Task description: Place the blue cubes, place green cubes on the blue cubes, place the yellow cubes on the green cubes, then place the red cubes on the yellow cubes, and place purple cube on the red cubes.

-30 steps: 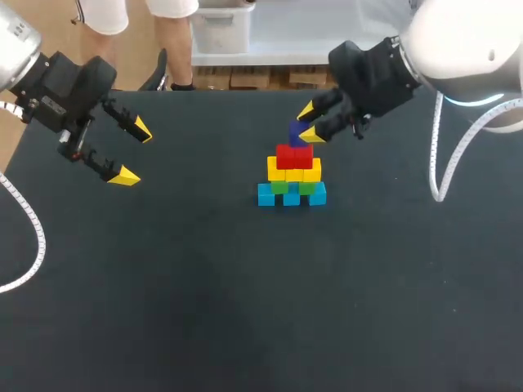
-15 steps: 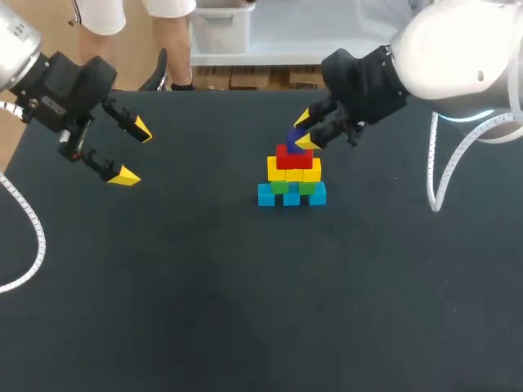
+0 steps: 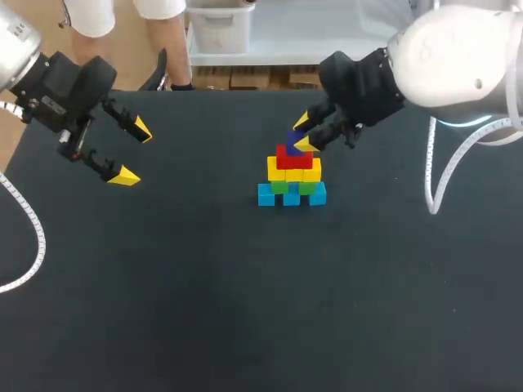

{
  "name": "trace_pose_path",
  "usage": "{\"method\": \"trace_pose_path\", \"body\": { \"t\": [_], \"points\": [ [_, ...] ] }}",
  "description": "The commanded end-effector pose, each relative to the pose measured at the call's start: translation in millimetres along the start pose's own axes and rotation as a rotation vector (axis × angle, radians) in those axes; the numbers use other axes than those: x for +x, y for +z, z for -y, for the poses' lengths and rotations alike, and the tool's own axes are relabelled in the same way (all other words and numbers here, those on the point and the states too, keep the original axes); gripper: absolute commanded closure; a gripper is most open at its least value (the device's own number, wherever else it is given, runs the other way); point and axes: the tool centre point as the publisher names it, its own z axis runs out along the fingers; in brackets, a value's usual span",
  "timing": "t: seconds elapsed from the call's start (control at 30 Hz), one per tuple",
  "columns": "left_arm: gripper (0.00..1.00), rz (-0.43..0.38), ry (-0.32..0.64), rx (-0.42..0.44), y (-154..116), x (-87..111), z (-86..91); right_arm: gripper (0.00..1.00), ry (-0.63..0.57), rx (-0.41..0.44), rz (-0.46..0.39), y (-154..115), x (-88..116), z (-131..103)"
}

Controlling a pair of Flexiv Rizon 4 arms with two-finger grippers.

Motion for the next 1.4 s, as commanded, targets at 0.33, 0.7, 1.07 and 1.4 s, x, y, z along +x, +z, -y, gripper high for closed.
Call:
{"method": "trace_pose_path", "body": {
  "t": [0.33,0.7,1.07,1.4],
  "points": [
    [0.0,-0.001,0.0,0.001,0.0,0.2,-1.0,1.0,0.007,0.011,-0.001,1.6,-0.1,1.2],
    [0.0,-0.001,0.0,0.001,0.0,0.2,-1.0,1.0,0.01,0.01,-0.009,1.2,1.8,3.3],
    [0.0,-0.001,0.0,0.001,0.0,0.2,-1.0,0.95,0.012,0.003,-0.009,2.5,3.3,4.0],
    [0.0,-0.001,0.0,0.001,0.0,0.2,-1.0,0.7,0.011,-0.003,-0.005,3.3,3.8,4.6]
  ]
}}
